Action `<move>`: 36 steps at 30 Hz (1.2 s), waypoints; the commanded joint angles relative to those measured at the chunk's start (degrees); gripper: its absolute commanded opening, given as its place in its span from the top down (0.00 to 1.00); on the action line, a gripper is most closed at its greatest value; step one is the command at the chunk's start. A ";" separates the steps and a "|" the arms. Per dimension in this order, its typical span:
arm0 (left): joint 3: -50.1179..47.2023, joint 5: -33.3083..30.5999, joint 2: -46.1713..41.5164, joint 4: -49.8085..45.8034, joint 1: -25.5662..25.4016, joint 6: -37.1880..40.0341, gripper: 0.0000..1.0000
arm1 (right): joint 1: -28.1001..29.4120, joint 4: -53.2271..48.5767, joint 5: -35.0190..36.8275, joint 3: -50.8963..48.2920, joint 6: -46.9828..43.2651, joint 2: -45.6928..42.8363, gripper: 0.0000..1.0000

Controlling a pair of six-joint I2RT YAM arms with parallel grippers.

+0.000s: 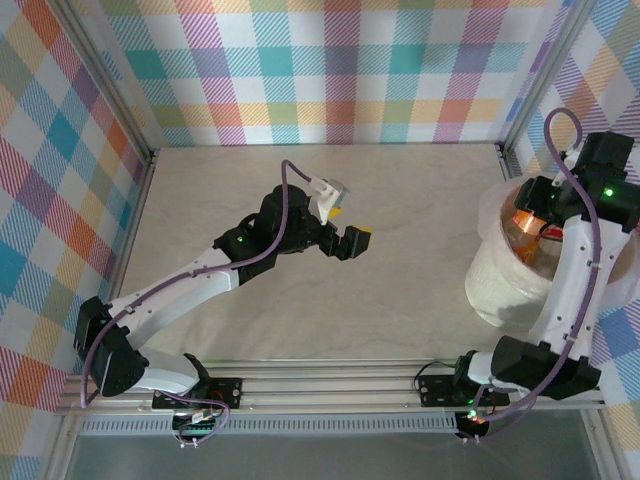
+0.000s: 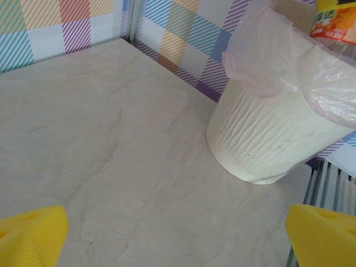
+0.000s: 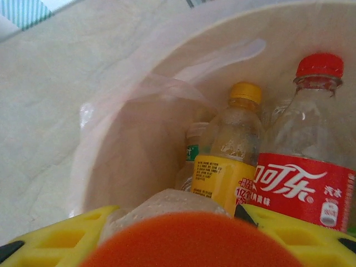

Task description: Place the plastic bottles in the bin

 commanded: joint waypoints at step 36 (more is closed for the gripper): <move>-3.41 -21.71 -3.98 2.77 0.06 -6.46 0.00 | 16.52 30.52 -16.74 -13.61 5.68 -11.74 0.00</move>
